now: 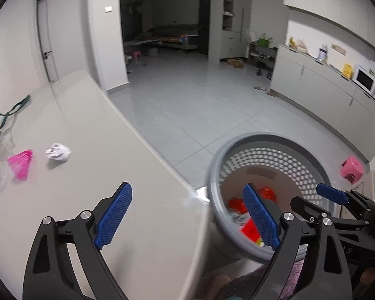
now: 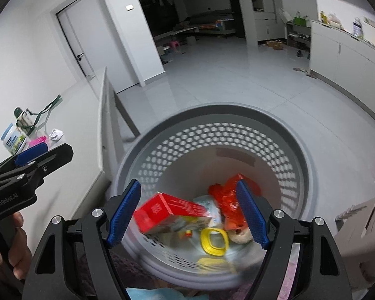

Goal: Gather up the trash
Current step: 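Move both open tools back over the table toward the paper and shuttlecock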

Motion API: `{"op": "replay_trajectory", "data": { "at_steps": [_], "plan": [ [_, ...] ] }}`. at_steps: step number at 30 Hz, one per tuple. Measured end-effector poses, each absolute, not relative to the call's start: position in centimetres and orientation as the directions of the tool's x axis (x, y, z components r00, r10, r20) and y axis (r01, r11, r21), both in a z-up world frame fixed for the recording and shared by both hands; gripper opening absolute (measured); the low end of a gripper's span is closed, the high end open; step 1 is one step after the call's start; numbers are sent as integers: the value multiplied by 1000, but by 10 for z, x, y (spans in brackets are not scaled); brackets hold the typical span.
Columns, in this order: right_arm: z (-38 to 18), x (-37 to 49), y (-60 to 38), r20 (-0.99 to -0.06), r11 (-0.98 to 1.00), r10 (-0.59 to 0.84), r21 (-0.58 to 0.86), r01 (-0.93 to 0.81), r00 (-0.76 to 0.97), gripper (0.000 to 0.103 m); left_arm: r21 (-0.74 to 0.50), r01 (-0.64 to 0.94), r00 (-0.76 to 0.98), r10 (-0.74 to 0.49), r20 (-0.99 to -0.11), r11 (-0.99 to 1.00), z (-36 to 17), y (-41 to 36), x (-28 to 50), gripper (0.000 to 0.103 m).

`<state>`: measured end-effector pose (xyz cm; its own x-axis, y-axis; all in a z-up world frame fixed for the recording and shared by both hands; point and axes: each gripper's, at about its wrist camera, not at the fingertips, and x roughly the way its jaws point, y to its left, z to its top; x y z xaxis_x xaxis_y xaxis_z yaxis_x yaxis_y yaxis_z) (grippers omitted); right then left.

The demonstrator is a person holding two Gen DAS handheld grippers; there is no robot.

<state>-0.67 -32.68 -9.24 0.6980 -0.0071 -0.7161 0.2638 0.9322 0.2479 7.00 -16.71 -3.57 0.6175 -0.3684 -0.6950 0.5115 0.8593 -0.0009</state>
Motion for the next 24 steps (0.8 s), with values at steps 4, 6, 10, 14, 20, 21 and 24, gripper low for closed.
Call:
{"op": "replay_trajectory", "data": {
  "at_steps": [4, 6, 10, 14, 20, 21, 24],
  "plan": [
    [-88, 15, -304, -704, 946, 37, 252, 202, 710, 75, 17, 447, 659, -317, -682, 894, -31, -134, 81, 89],
    [-86, 26, -292, -703, 954, 52, 246, 173, 709, 75, 20, 414, 679, -294, -673, 910, -28, -116, 87, 89],
    [-84, 51, -259, -700, 968, 85, 226, 107, 709, 75, 29, 333, 716, -233, -658, 943, -23, -76, 99, 89],
    [-78, 73, -231, -693, 975, 121, 217, 45, 711, 75, 35, 259, 740, -175, -649, 965, -21, -39, 111, 89],
    [-72, 112, -187, -689, 978, 171, 203, -39, 704, 75, 41, 163, 760, -99, -642, 986, -20, 13, 131, 90],
    [-72, 116, -182, -689, 978, 177, 201, -49, 702, 75, 43, 150, 763, -88, -641, 988, -20, 20, 134, 90],
    [-71, 133, -164, -694, 978, 194, 193, -80, 693, 75, 43, 114, 766, -60, -639, 993, -22, 40, 140, 90]
  ]
}}
